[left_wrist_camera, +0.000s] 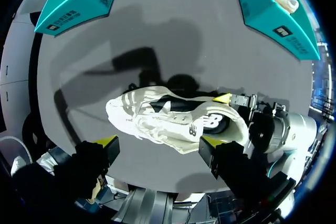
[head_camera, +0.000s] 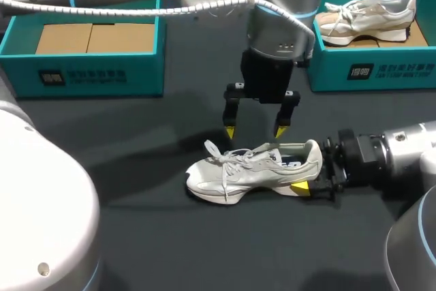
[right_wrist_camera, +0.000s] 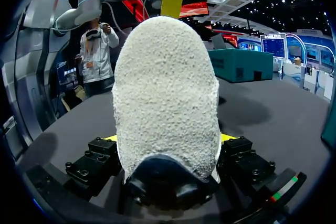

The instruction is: Take the shoe out of the shoebox, open the shoe tongue, remove and reinsert the insole, then place the shoe into the shoebox

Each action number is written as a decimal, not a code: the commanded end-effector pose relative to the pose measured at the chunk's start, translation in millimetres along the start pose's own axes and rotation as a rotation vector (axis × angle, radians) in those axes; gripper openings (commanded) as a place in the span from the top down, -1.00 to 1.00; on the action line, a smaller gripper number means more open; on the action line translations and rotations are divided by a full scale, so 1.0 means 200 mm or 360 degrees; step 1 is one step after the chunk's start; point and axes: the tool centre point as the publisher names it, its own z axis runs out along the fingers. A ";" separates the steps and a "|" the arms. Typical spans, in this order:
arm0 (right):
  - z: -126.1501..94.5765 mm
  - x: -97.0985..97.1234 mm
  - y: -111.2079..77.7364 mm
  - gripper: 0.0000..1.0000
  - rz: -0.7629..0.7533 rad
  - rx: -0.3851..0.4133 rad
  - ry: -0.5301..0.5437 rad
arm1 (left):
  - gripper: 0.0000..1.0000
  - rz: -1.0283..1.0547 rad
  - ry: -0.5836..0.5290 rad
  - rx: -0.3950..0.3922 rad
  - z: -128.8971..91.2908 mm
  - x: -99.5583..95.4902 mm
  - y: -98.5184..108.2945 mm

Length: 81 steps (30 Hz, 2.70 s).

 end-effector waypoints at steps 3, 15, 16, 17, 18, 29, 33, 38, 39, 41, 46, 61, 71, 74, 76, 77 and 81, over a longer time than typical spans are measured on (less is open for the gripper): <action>0.00 0.00 0.00 1.00 0.0001 0.0003 -0.0001 | -1.00 -0.0019 -0.0126 -0.0006 0.05 0.12 0.01; 0.00 0.00 0.00 1.00 0.0001 0.0003 -0.0001 | -1.00 -0.0049 -0.0272 -0.0019 0.19 0.19 0.05; 0.00 0.00 0.00 1.00 0.0001 0.0003 -0.0001 | -1.00 -0.0051 -0.0279 -0.0019 0.19 0.19 0.05; 0.00 0.00 0.00 1.00 0.0001 0.0003 -0.0001 | -1.00 -0.0051 -0.0287 -0.0017 0.19 0.19 0.05; 0.00 0.00 0.00 1.00 0.0001 0.0003 -0.0001 | -1.00 -0.0055 -0.0296 -0.0015 0.19 0.19 0.06; 0.00 0.00 0.00 1.00 0.0001 0.0003 -0.0001 | -0.96 -0.0094 -0.0453 -0.0019 0.27 0.18 0.07; 0.00 0.00 0.00 1.00 0.0001 0.0003 -0.0001 | -0.93 -0.0104 -0.0518 -0.0022 0.29 0.16 0.08; 0.00 0.00 0.00 1.00 0.0001 0.0003 -0.0001 | -0.81 -0.0100 -0.0602 -0.0047 0.31 0.12 0.08; 0.00 0.00 0.00 1.00 0.0001 0.0003 -0.0001 | -0.78 -0.0106 -0.0614 -0.0049 0.31 0.11 0.09; 0.00 0.00 0.00 1.00 0.0001 0.0003 -0.0001 | -0.67 -0.0111 -0.0633 -0.0047 0.31 0.10 0.09; 0.00 0.00 0.00 1.00 0.0001 0.0003 -0.0001 | -0.64 -0.0109 -0.0673 -0.0067 0.31 0.06 0.08; 0.00 0.00 0.00 1.00 0.0001 0.0003 -0.0001 | -0.87 -0.0118 -0.0677 -0.0065 0.29 0.15 0.08; 0.00 0.00 0.00 1.00 0.0001 0.0003 -0.0001 | -0.42 -0.0135 -0.0758 -0.0073 0.34 0.18 0.06; 0.00 0.00 0.00 1.00 0.0001 0.0003 -0.0001 | 0.02 -0.0140 -0.0755 -0.0082 0.33 0.14 0.04; 0.00 0.00 0.00 1.00 0.0001 0.0003 -0.0001 | 0.02 -0.0143 -0.0750 -0.0085 0.32 0.10 0.04; 0.00 0.00 0.00 1.00 0.0001 0.0003 -0.0001 | 0.03 -0.0145 -0.0744 -0.0085 0.32 0.09 0.03; 0.00 0.00 0.00 1.00 0.0001 0.0003 -0.0001 | 0.05 -0.0142 -0.0692 -0.0100 0.28 0.03 0.03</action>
